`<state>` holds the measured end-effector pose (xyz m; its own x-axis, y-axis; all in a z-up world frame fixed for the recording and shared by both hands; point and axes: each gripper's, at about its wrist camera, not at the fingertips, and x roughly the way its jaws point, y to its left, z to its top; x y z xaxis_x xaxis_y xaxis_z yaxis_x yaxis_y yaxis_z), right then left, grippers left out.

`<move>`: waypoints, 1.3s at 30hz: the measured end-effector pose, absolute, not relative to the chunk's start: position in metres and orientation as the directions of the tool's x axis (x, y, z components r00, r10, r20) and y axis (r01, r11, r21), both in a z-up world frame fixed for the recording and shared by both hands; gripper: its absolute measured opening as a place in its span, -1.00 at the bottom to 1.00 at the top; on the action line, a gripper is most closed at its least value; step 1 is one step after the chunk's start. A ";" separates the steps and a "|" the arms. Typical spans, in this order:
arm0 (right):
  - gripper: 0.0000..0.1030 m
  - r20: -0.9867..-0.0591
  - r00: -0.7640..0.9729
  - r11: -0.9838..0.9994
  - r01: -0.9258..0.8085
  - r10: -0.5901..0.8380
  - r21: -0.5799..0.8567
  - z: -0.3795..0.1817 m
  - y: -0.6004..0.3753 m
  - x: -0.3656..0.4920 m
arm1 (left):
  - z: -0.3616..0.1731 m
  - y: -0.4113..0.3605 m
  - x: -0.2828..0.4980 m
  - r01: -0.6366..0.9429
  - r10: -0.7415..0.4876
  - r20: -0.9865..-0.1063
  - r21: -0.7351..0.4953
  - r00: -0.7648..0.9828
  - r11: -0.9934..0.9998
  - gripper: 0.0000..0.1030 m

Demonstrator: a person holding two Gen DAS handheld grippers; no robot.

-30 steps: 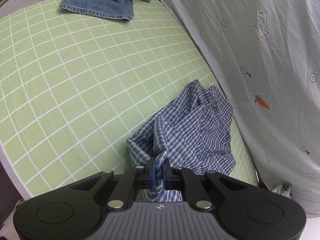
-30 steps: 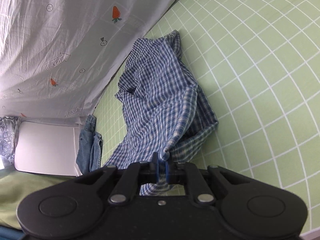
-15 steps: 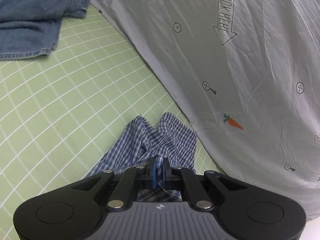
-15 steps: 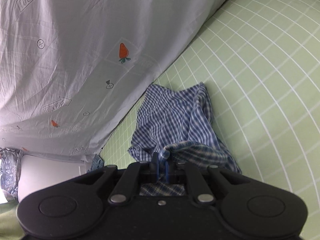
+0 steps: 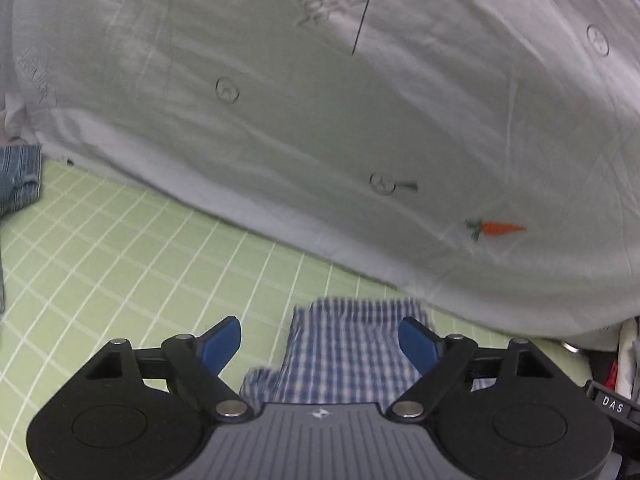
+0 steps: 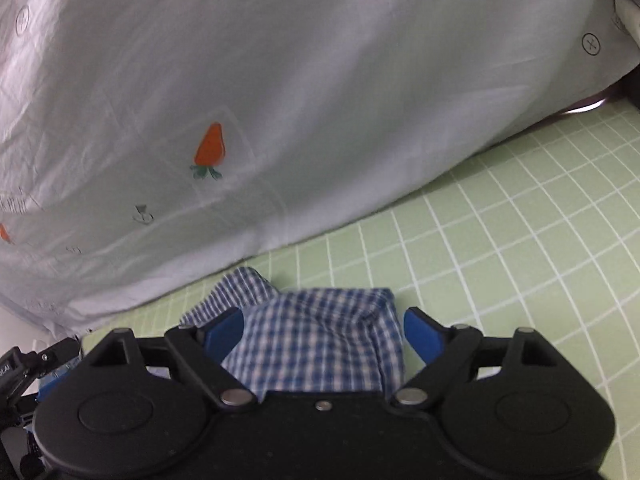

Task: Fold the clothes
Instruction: 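Grasp the folded shirt edge with both grippers and fold it over again, then grasp the folded shirt bundle with both grippers, then lift the folded shirt with both grippers and carry it to the clothes stack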

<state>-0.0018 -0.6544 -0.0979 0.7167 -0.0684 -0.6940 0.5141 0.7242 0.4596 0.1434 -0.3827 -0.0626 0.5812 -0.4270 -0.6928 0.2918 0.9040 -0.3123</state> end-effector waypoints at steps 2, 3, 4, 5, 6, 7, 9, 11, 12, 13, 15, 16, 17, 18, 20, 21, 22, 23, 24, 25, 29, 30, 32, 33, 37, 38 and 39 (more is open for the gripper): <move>0.73 -0.719 0.694 0.713 0.524 -0.040 0.466 -0.109 -0.650 -0.008 | -0.079 -0.375 0.133 0.258 -0.390 -0.748 -0.295 0.537 0.920 0.68; 0.73 -0.727 0.686 0.705 0.530 -0.029 0.471 -0.113 -0.648 -0.010 | -0.086 -0.372 0.128 0.247 -0.380 -0.767 -0.291 0.517 0.924 0.68; 0.75 -0.735 0.677 0.697 0.536 -0.018 0.476 -0.118 -0.646 -0.013 | -0.091 -0.369 0.123 0.241 -0.376 -0.782 -0.292 0.498 0.926 0.68; 0.77 -0.740 0.672 0.692 0.539 -0.010 0.480 -0.121 -0.646 -0.014 | -0.095 -0.366 0.120 0.235 -0.374 -0.793 -0.295 0.481 0.926 0.68; 0.80 -0.743 0.669 0.688 0.540 -0.003 0.484 -0.123 -0.646 -0.015 | -0.098 -0.364 0.118 0.232 -0.378 -0.799 -0.301 0.468 0.925 0.69; 0.83 -0.746 0.666 0.685 0.542 0.004 0.487 -0.125 -0.647 -0.016 | -0.101 -0.363 0.117 0.230 -0.383 -0.803 -0.309 0.457 0.923 0.73; 0.87 -0.751 0.660 0.678 0.544 0.019 0.494 -0.130 -0.649 -0.016 | -0.107 -0.360 0.116 0.226 -0.400 -0.808 -0.332 0.433 0.916 0.77; 0.91 -0.755 0.655 0.674 0.540 0.039 0.503 -0.135 -0.653 -0.012 | -0.113 -0.360 0.119 0.215 -0.406 -0.812 -0.345 0.419 0.913 0.79; 0.92 -0.757 0.652 0.673 0.539 0.048 0.507 -0.138 -0.655 -0.010 | -0.116 -0.362 0.122 0.211 -0.407 -0.814 -0.349 0.414 0.913 0.79; 0.92 -0.759 0.649 0.670 0.538 0.057 0.511 -0.141 -0.657 -0.007 | -0.119 -0.364 0.125 0.209 -0.409 -0.817 -0.353 0.407 0.912 0.79; 0.92 -0.761 0.644 0.664 0.536 0.078 0.521 -0.147 -0.660 -0.001 | -0.122 -0.369 0.133 0.209 -0.409 -0.823 -0.353 0.395 0.912 0.79; 0.94 -0.760 0.643 0.663 0.531 0.090 0.528 -0.150 -0.661 0.002 | -0.123 -0.372 0.136 0.211 -0.403 -0.825 -0.345 0.395 0.914 0.80; 0.97 -0.758 0.644 0.663 0.524 0.103 0.535 -0.152 -0.662 0.005 | -0.123 -0.374 0.138 0.214 -0.400 -0.827 -0.340 0.396 0.916 0.80; 1.00 -0.755 0.646 0.672 0.511 0.111 0.536 -0.153 -0.661 0.009 | -0.124 -0.377 0.140 0.218 -0.402 -0.824 -0.340 0.399 0.915 0.81; 1.00 -0.749 0.651 0.702 0.477 0.123 0.529 -0.153 -0.658 0.015 | -0.126 -0.380 0.143 0.217 -0.407 -0.823 -0.347 0.397 0.912 0.82; 1.00 -0.750 0.649 0.720 0.459 0.127 0.520 -0.153 -0.655 0.018 | -0.127 -0.382 0.145 0.213 -0.412 -0.822 -0.354 0.394 0.911 0.82; 1.00 -0.749 0.649 0.733 0.443 0.134 0.516 -0.153 -0.653 0.021 | -0.128 -0.383 0.146 0.208 -0.419 -0.819 -0.365 0.392 0.908 0.82; 1.00 -0.746 0.650 0.740 0.431 0.142 0.516 -0.154 -0.651 0.023 | -0.129 -0.384 0.147 0.204 -0.427 -0.816 -0.376 0.389 0.904 0.82; 1.00 -0.745 0.651 0.746 0.423 0.145 0.515 -0.154 -0.648 0.026 | -0.130 -0.385 0.148 0.201 -0.433 -0.814 -0.384 0.387 0.901 0.82; 1.00 -0.745 0.651 0.752 0.416 0.147 0.511 -0.153 -0.644 0.029 | -0.130 -0.386 0.149 0.201 -0.437 -0.812 -0.389 0.387 0.899 0.84; 1.00 -0.758 0.637 0.806 0.372 0.139 0.461 -0.152 -0.620 0.040 | -0.130 -0.391 0.149 0.229 -0.476 -0.799 -0.418 0.366 0.879 0.71; 1.00 -0.761 0.632 0.820 0.352 0.147 0.451 -0.152 -0.613 0.043 | -0.130 -0.393 0.149 0.238 -0.495 -0.792 -0.436 0.357 0.868 0.62; 0.97 -0.761 0.624 0.838 0.311 0.176 0.449 -0.152 -0.600 0.048 | -0.131 -0.395 0.148 0.241 -0.532 -0.779 -0.476 0.330 0.846 -0.11; 0.77 -0.753 0.624 0.833 0.290 0.208 0.471 -0.152 -0.595 0.049 | -0.132 -0.395 0.147 0.234 -0.552 -0.772 -0.501 0.314 0.833 -0.31; 0.07 -0.707 0.638 0.800 0.230 0.306 0.554 -0.145 -0.577 0.043 | -0.125 -0.396 0.136 0.253 -0.566 -0.772 -0.509 0.288 0.823 -0.66; 0.00 -0.707 0.636 0.805 0.221 0.309 0.551 -0.140 -0.572 0.038 | -0.122 -0.396 0.132 0.274 -0.558 -0.778 -0.492 0.288 0.827 -0.67; -0.09 -0.708 0.635 0.811 0.213 0.309 0.545 -0.135 -0.566 0.033 | -0.119 -0.391 0.126 0.290 -0.554 -0.782 -0.481 0.285 0.827 -0.67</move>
